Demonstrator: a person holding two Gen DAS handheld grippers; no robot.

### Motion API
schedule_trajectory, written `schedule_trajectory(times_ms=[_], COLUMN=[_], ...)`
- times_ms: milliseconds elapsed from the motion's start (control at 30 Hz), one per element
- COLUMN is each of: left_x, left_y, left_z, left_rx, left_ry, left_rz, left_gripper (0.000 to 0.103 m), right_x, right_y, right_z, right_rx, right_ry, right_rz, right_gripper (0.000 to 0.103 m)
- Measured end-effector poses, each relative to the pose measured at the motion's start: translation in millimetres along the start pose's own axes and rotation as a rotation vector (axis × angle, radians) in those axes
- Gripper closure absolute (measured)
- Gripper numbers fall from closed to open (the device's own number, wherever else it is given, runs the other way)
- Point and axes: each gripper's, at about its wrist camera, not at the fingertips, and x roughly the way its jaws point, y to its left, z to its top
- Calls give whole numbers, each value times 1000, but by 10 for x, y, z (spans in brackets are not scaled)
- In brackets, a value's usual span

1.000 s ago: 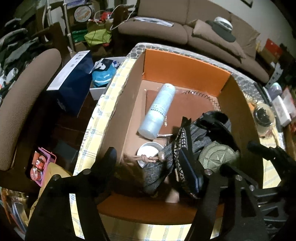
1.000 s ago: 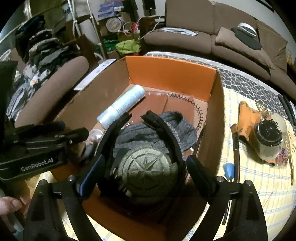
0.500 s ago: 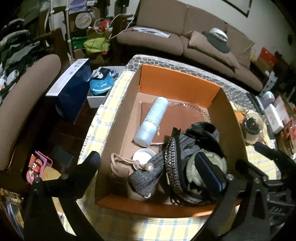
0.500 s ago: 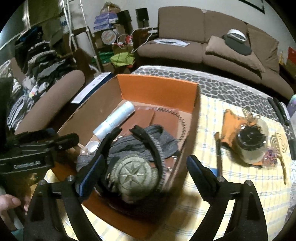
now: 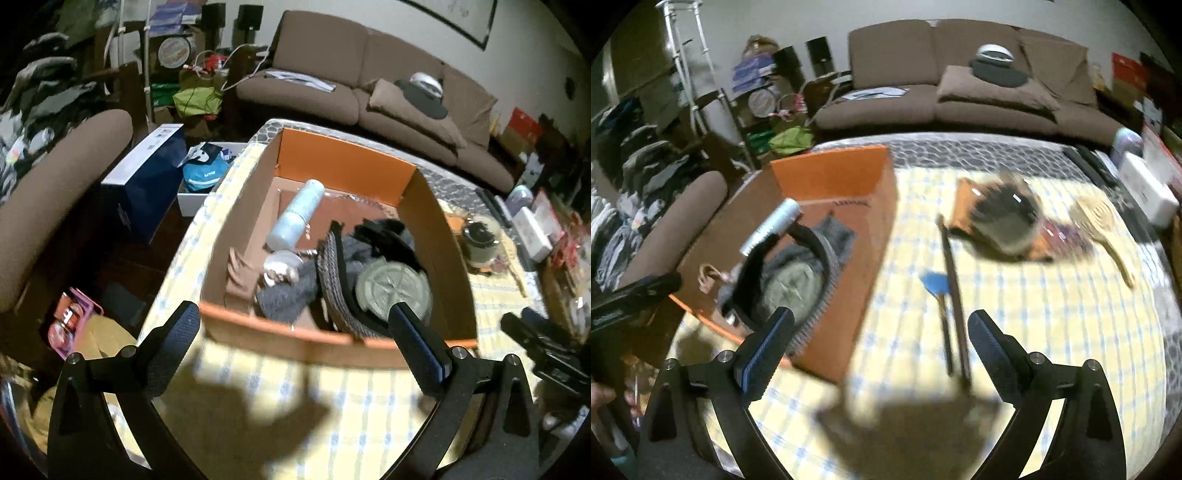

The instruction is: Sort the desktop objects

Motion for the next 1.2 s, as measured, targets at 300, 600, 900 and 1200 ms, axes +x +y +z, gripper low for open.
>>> schedule_trajectory(times_ms=[300,600,900,1200], left_x=[-49,191,521,721], left_y=[-228,-608,-744,-716], left_z=[-392,-579,-769,-814], left_rx=[104,200,205,173], left_ry=[-4,24,106,130], left_rz=[30,10,20,70], left_gripper=[1,1,1,1], right_x=[-26,94,196,347], right_y=[-205,-362,-455,-461], right_z=[-406,-607,-739,-826], right_rx=[75,113,125,92], right_ry=[5,46,75,99], right_rz=[-28,-70,-111,-177], right_gripper=[6,6,6,6])
